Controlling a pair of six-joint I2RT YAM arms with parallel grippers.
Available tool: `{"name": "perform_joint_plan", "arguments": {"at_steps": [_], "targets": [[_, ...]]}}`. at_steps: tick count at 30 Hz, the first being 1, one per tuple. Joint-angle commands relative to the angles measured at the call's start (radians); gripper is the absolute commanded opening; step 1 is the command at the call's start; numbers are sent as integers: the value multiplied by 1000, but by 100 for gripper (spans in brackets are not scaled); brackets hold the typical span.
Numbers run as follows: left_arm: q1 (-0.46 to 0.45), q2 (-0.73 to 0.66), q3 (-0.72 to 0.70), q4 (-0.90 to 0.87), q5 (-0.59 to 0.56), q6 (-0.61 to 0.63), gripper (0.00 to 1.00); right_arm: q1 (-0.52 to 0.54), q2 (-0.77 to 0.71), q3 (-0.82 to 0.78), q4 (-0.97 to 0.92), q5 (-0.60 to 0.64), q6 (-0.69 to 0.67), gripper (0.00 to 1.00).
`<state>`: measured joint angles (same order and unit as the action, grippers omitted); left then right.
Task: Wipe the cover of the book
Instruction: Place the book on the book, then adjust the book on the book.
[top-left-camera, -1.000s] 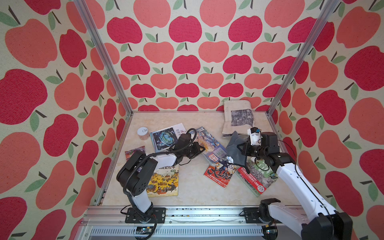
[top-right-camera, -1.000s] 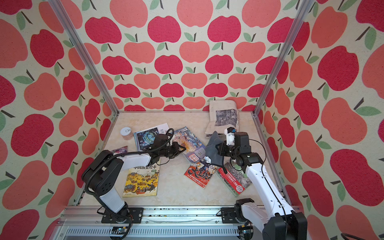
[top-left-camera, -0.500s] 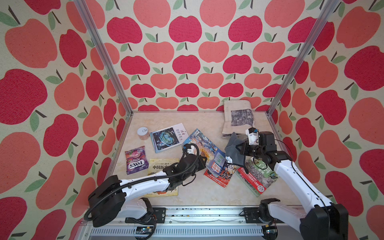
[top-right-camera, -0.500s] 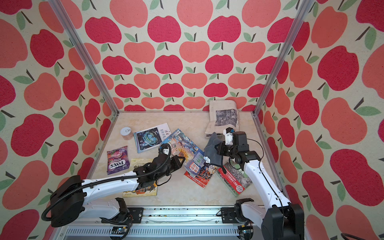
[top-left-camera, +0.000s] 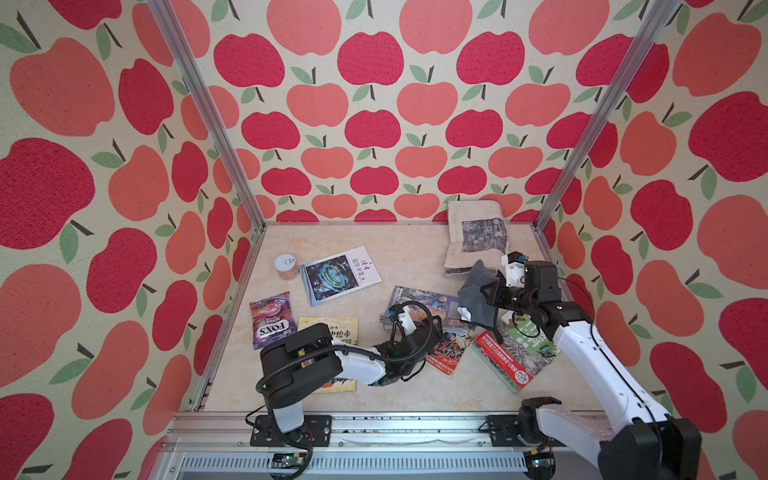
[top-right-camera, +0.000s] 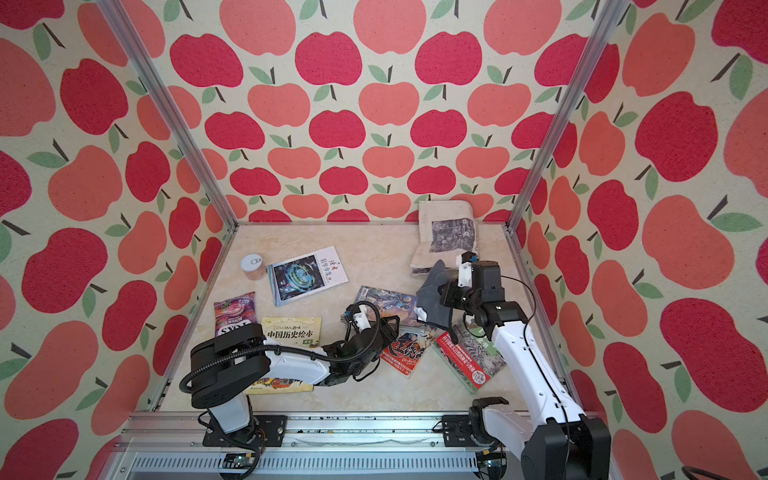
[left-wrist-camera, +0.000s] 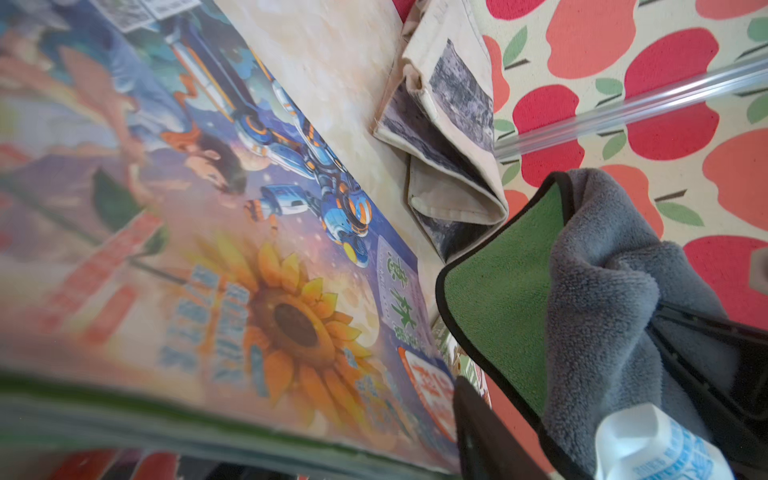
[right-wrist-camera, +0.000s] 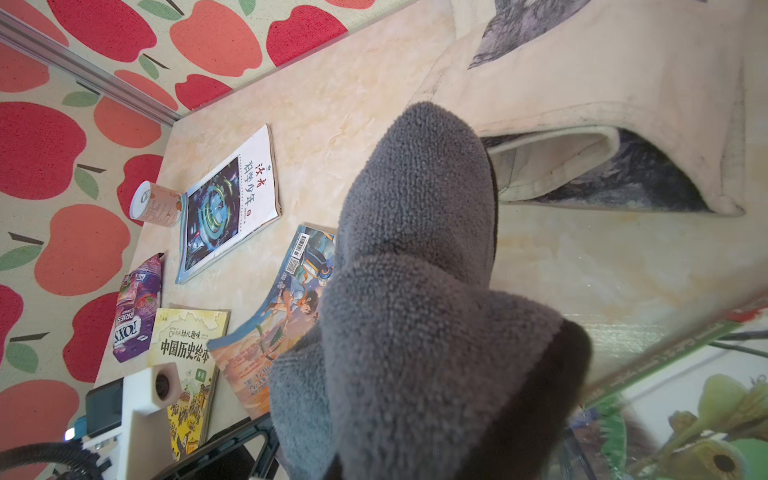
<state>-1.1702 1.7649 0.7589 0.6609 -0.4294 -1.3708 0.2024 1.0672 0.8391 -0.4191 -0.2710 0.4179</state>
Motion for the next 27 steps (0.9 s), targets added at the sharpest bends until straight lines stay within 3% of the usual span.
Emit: {"name": "perform_joint_plan", "arguments": {"at_steps": [1, 2, 5, 9, 13, 18, 22, 27], "targets": [[7, -87, 48, -79, 123, 119, 81, -4, -27, -21, -46, 13, 18, 0], [7, -105, 47, -107, 151, 140, 88, -5, -26, -30, -44, 18, 22, 0], [9, -139, 33, -145, 244, 162, 98, -4, -17, -50, -34, 29, 32, 0], [36, -233, -7, -157, 332, 253, 99, -8, -9, -50, -27, 44, 34, 0], [150, -355, 4, -274, 552, 361, 99, -22, 9, -41, -31, 38, 36, 0], [365, -468, 8, -557, 610, 470, 99, -27, 33, -56, 1, 16, 46, 0], [554, -391, 80, -620, 776, 682, 99, -27, 76, -73, 39, -23, 78, 0], [646, -77, 420, -924, 966, 1009, 100, -27, 68, -103, 63, -38, 99, 0]]}}
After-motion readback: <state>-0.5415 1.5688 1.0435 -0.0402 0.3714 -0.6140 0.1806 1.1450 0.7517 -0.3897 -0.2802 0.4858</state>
